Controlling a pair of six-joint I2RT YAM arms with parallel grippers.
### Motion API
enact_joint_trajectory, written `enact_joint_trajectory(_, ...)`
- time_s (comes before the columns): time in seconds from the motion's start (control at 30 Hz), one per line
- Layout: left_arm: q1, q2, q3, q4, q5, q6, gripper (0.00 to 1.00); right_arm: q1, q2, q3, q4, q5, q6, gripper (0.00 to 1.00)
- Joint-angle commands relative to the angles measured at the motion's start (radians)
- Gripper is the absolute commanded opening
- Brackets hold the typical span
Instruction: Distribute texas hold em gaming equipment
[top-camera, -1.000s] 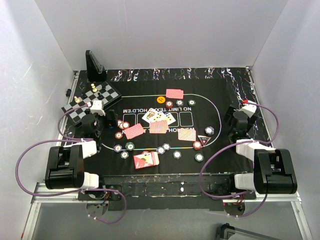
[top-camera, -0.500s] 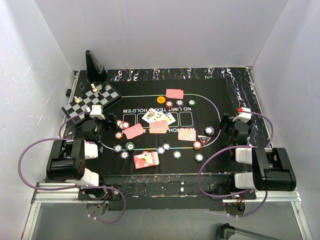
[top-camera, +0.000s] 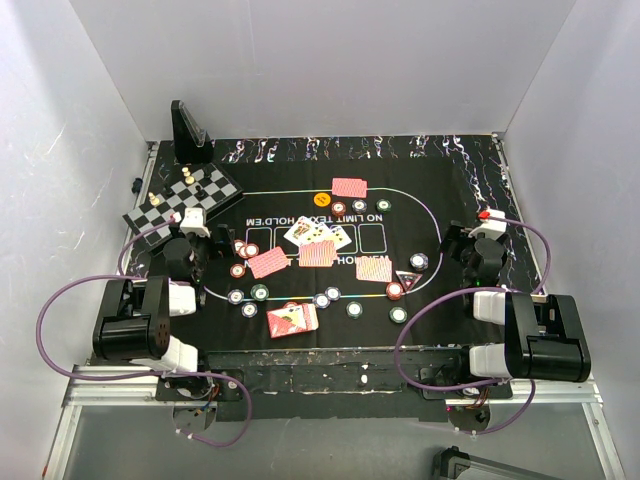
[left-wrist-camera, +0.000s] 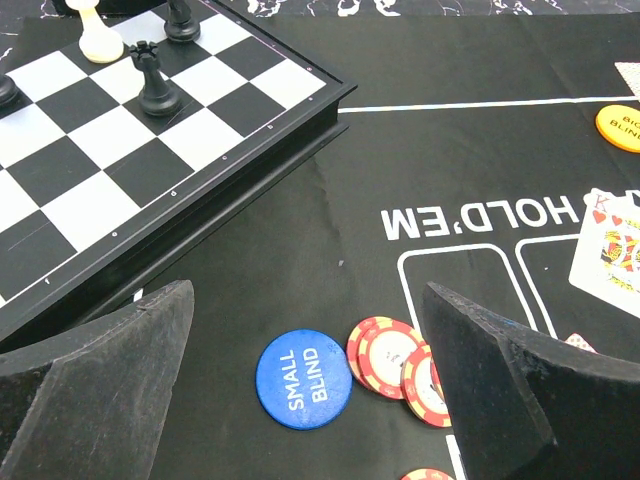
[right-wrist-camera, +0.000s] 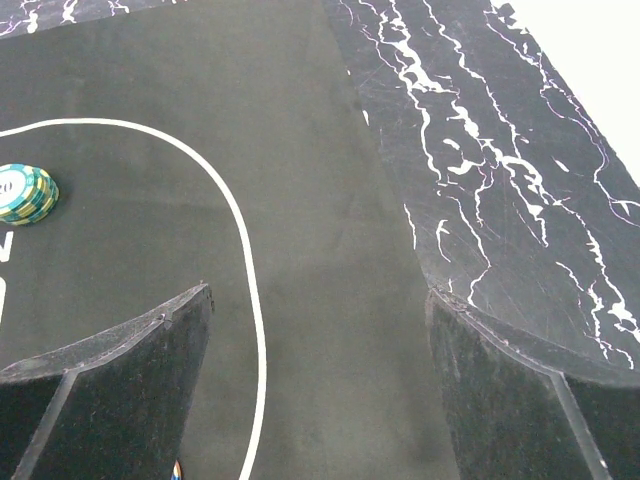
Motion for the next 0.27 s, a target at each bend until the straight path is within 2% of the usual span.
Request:
enact_joint_trajectory(0.0, 0.004, -0.006, 0.018, 0.002, 0.005, 0.011, 0.98, -0.003, -0.008, 0.008, 0.07, -0.007, -0.008, 0.93)
enact_joint_trajectory(0.23, -0.007, -0.006, 0.021, -0.008, -0.026, 0.019, 0.98, -0.003, -0.016, 0.01, 0.052, -0.002, -0.008, 0.94)
